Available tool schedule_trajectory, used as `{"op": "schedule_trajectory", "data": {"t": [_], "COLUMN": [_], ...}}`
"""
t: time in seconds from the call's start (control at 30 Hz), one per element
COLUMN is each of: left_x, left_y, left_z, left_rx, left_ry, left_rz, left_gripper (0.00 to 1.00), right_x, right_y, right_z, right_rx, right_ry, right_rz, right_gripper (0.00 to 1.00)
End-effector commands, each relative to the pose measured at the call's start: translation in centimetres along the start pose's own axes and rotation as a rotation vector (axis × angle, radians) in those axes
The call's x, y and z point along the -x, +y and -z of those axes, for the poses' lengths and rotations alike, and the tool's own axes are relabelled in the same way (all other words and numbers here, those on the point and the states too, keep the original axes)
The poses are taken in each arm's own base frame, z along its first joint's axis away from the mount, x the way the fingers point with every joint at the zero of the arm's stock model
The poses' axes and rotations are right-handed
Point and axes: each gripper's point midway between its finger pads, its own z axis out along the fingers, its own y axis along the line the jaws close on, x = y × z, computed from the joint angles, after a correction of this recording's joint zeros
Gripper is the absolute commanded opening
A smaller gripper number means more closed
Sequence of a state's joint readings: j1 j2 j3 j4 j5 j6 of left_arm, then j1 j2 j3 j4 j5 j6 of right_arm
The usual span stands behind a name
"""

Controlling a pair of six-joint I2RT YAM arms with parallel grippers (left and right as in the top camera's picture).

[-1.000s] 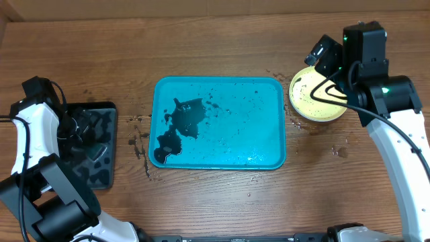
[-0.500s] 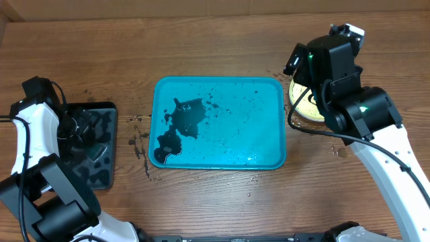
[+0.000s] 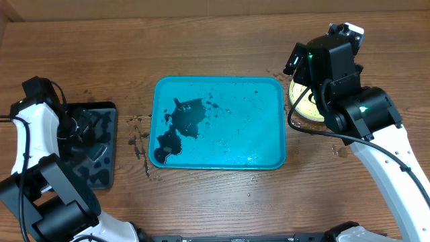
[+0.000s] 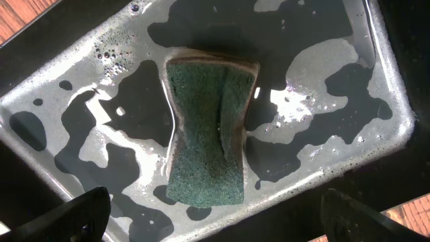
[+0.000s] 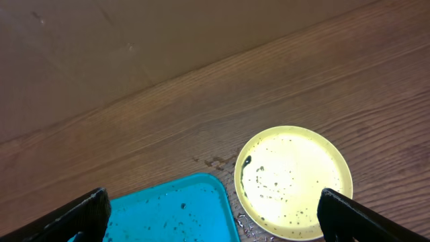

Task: Clean dirty plates on tray and stack at the side
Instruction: 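Open the right gripper and lift it off the stacked plates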

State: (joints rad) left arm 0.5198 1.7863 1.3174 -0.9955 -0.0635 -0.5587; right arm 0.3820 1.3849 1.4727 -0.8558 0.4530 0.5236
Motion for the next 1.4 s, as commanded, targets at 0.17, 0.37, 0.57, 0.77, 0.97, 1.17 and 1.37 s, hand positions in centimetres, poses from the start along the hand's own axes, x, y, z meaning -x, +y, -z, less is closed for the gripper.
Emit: {"op": "schedule_trajectory", "data": {"t": [0.17, 0.37, 0.57, 0.77, 0.97, 1.17, 1.37], "left_x": [0.6, 0.6, 0.6, 0.6, 0.6, 0.6, 0.6], "left_y": [-0.3, -0.3, -0.3, -0.3, -0.3, -0.3, -0.3], "left_z": [0.7, 0.7, 0.7, 0.7, 0.7, 0.7, 0.7], "left_rx": [-0.019, -0.019, -0.019, -0.019, -0.019, -0.019, -0.019], "left_ry": [-0.022, -0.022, -0.022, -0.022, -0.022, -0.022, -0.022], "left_rz": [0.008, 0.008, 0.008, 0.008, 0.008, 0.008, 0.008], "left_gripper": [1.0, 1.0, 1.0, 1.0, 1.0, 1.0, 1.0], "right_x": [1.4, 1.4, 1.4, 0.8, 0.5, -1.4, -3.1], "right_y": [0.2, 0.2, 0.2, -0.2, -0.4, -1.7, -3.1], "right_z": [1.3, 1.2, 1.2, 1.2, 1.2, 1.3, 1.6], "right_rx": [0.016, 0.015, 0.015, 0.0, -0.009, -0.059, -0.109], "right_ry": [-0.047, -0.046, -0.045, -0.023, -0.01, 0.065, 0.138], "right_rz": [-0.014, -0.013, -0.013, -0.001, 0.007, 0.05, 0.092], "right_gripper": [1.0, 1.0, 1.0, 1.0, 1.0, 1.0, 1.0]}}
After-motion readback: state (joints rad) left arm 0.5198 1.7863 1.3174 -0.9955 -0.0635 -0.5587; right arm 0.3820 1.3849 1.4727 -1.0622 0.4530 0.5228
